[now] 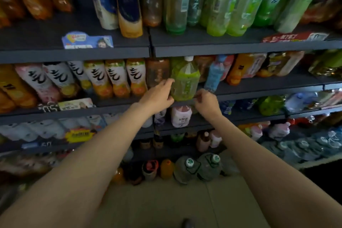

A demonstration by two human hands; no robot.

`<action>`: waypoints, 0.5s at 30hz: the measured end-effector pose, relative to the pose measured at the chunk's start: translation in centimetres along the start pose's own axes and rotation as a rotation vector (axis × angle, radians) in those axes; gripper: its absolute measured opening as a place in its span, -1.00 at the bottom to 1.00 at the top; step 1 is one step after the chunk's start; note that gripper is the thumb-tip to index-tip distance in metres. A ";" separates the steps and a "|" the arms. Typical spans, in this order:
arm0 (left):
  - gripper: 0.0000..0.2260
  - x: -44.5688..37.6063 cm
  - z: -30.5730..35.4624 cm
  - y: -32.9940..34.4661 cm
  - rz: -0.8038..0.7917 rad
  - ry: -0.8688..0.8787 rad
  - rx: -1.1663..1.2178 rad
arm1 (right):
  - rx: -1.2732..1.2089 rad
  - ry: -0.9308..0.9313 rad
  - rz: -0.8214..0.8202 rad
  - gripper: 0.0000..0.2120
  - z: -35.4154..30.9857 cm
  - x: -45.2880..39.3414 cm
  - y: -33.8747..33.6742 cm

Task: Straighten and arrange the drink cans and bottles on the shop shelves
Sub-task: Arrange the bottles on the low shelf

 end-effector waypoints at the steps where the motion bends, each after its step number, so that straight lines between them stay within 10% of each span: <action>1: -0.57 -0.2 0.0 0.8 -0.017 -0.026 0.005 | -0.010 -0.072 -0.018 -0.81 -0.2 -0.4 0.3; 15: -0.78 4.2 -7.3 2.4 0.013 -0.403 -0.032 | 0.015 -0.452 -0.295 -0.86 -4.5 -1.9 7.0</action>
Point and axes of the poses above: each hand's wrist, its own x-axis away from the middle knuckle, its own y-axis out of the palm, z = x × y, the point moved 6 cm from there along -x, towards the middle knuckle, and after that the axes turned 8 degrees about x, right-handed, at the moved point
